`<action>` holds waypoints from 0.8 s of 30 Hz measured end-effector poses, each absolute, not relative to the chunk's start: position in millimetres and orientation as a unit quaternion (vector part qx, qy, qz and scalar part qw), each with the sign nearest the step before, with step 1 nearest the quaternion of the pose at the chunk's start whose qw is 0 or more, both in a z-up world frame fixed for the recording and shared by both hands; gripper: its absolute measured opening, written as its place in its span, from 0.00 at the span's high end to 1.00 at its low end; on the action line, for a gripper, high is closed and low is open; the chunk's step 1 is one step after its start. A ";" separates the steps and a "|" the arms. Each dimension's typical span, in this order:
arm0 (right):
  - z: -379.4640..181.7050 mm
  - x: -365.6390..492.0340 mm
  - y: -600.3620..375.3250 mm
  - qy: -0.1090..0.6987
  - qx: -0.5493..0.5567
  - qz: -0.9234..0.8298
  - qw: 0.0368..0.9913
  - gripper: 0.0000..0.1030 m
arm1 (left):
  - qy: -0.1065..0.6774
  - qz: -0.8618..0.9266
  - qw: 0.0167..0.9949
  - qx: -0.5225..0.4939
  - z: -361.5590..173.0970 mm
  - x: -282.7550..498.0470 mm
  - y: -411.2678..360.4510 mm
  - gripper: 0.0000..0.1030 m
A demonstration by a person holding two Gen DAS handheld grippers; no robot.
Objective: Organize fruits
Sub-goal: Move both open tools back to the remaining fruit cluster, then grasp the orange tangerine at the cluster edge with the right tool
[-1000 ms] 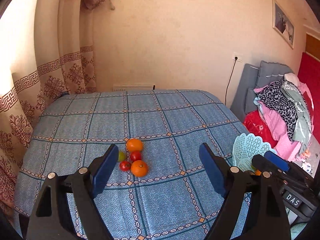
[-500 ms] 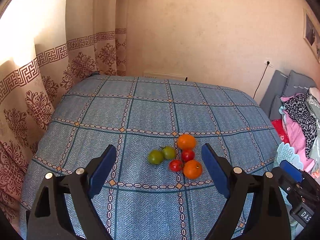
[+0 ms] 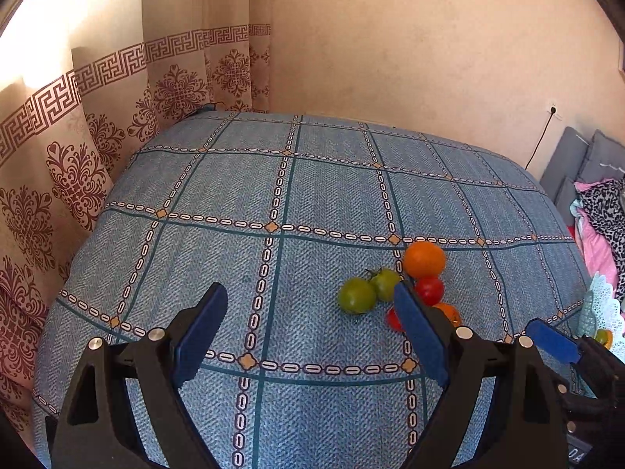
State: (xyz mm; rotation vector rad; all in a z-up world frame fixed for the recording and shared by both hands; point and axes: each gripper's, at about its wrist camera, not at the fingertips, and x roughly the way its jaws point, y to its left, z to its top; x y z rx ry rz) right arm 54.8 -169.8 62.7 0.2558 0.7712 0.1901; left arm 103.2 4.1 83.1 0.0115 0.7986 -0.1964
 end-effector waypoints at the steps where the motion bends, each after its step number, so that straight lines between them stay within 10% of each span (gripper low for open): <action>1: 60.0 58.7 -166.3 0.377 0.121 0.095 0.913 0.40 | 0.388 -0.095 0.917 0.006 83.4 103.7 5.1 0.16; 24: 10.9 107.9 -147.0 0.413 0.105 0.110 0.898 0.56 | 0.413 -0.099 0.905 -0.006 56.8 121.0 17.9 0.19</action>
